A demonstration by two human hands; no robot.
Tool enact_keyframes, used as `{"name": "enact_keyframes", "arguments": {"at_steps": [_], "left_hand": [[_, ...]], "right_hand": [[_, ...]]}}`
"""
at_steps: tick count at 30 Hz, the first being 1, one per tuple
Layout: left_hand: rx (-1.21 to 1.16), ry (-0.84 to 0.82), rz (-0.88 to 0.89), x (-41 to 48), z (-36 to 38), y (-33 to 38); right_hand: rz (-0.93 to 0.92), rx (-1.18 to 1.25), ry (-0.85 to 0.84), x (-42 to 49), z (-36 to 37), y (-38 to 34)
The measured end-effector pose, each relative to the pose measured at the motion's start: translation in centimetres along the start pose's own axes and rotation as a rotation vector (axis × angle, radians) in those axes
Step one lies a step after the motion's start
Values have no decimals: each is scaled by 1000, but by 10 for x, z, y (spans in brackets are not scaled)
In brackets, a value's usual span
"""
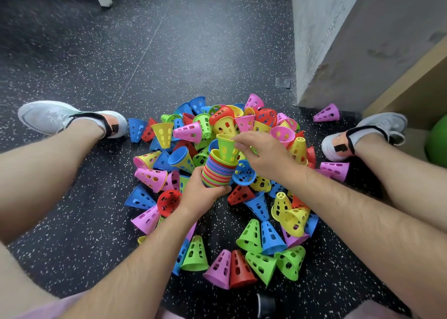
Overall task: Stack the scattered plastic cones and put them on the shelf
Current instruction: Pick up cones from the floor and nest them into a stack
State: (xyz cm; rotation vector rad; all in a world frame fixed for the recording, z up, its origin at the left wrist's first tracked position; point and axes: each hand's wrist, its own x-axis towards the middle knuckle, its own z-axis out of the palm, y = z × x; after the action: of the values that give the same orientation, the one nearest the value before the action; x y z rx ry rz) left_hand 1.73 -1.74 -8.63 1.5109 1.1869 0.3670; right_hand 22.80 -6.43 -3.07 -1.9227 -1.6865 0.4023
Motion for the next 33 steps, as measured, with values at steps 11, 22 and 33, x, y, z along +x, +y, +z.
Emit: {"name": "enact_keyframes", "arguments": {"at_steps": [11, 22, 33], "left_hand": [[7, -2, 12, 1, 3, 4], [23, -63, 6, -4, 8, 8], [25, -45, 6, -3, 5, 4]], "right_hand": [[148, -23, -142, -10, -3, 0], [312, -416, -330, -17, -5, 35], [295, -103, 15, -8, -19, 16]]}}
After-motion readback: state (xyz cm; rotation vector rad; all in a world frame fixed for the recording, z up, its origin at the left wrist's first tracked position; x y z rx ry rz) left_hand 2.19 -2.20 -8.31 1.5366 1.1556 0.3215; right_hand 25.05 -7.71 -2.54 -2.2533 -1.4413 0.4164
